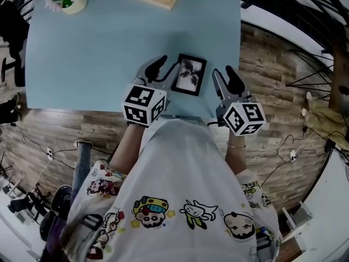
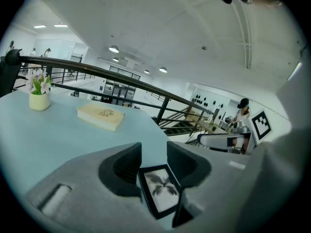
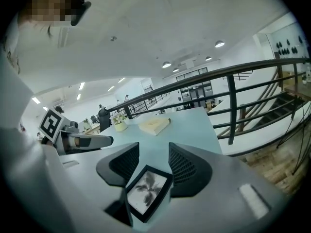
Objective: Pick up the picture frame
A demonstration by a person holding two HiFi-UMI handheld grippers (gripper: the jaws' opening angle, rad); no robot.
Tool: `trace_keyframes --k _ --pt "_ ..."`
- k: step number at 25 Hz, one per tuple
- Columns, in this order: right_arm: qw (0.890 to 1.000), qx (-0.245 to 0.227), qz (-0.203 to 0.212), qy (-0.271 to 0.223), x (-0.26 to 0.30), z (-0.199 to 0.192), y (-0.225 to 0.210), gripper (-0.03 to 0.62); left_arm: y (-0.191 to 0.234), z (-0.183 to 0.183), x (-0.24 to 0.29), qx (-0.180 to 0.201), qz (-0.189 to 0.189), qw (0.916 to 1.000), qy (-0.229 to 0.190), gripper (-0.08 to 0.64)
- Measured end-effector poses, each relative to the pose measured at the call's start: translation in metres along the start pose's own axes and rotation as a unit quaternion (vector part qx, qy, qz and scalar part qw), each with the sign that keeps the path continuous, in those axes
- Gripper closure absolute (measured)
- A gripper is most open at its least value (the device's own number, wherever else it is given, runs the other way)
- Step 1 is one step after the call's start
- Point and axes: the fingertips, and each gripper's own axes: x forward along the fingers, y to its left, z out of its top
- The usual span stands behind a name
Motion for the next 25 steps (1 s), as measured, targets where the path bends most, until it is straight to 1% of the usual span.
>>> trace_keyframes --k 11,15,25 --pt "0.999 0.026 0.001 0.032 0.009 -0.034 -0.006 0.395 -0.001 -0.044 0.022 -0.017 -0.012 0.9984 0.053 0.397" --pt "0.998 0.042 0.002 0.040 0.014 -0.047 -0.010 0.396 -0.001 -0.061 0.034 -0.025 -0.014 0.9969 0.073 0.410" --pt "0.995 0.080 0.007 0.064 0.025 -0.081 -0.016 0.397 0.011 -0.103 0.055 -0.044 0.001 0.9918 0.120 0.410"
